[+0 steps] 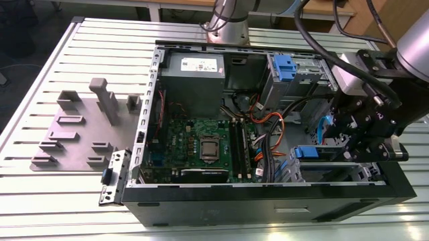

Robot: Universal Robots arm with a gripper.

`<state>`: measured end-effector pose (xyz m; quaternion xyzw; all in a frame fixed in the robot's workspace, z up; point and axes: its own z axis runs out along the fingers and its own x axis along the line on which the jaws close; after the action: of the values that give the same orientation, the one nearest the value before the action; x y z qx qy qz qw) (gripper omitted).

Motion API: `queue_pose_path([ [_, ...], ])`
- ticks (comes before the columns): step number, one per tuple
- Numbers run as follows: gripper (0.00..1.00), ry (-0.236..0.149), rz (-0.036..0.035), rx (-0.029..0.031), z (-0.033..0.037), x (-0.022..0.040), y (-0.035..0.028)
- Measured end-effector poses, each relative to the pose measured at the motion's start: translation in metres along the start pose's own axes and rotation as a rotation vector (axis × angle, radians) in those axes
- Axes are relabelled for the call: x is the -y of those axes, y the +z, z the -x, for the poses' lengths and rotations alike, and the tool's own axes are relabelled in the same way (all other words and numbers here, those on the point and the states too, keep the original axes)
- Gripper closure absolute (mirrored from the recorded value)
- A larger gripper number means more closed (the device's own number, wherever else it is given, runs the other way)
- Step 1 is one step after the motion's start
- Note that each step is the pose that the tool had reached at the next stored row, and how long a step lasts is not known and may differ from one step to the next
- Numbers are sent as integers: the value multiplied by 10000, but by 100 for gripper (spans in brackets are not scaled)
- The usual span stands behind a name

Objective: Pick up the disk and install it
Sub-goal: 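Insert the first disk wire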

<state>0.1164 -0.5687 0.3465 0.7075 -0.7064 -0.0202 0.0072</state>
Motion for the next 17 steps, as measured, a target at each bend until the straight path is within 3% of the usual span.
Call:
queue_pose_path([
  [9,52,-4,-4,94,4,-9,-225],
  [12,52,-4,-5,99,14,-9,-238],
  [17,52,-4,-4,97,102,-8,-228],
])
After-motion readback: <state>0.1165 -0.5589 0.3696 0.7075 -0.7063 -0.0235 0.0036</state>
